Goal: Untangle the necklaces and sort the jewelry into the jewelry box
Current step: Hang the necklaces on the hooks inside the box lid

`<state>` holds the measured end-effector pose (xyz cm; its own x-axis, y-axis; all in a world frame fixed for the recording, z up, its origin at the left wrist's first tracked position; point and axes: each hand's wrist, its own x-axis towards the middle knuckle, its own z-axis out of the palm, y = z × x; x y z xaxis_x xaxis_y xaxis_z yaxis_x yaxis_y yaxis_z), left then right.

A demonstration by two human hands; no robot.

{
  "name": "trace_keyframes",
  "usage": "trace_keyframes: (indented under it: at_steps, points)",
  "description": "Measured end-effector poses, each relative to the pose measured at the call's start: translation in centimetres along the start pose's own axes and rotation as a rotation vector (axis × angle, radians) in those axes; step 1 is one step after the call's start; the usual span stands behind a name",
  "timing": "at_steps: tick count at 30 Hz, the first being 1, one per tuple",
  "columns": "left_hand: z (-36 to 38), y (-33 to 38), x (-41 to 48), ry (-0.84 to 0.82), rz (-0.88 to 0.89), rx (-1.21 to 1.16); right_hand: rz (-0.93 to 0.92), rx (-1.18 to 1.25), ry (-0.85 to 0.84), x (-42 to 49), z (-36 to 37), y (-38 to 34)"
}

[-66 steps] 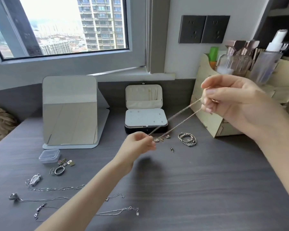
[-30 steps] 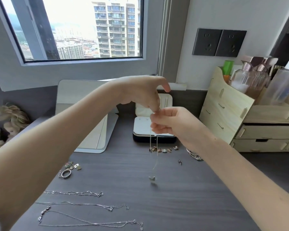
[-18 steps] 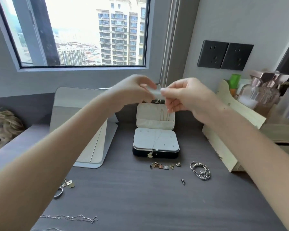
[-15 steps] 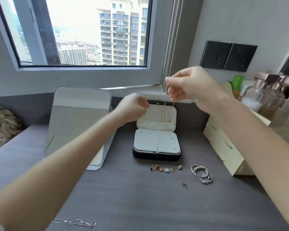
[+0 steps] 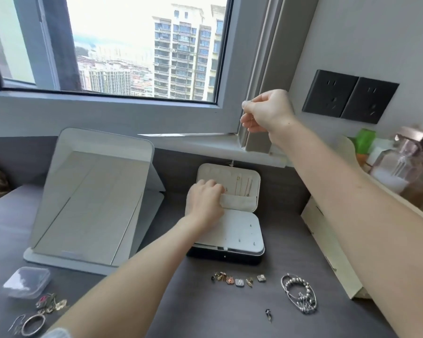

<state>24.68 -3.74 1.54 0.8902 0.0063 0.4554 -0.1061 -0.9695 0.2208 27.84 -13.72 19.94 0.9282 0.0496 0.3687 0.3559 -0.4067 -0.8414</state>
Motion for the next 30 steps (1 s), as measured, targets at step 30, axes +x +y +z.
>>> trace_keyframes:
  at_steps: [30]
  points:
    - [3.1,-0.1,0.2,0.327,-0.096,-0.134,0.152,-0.025,-0.148,-0.9,4.1,9.3]
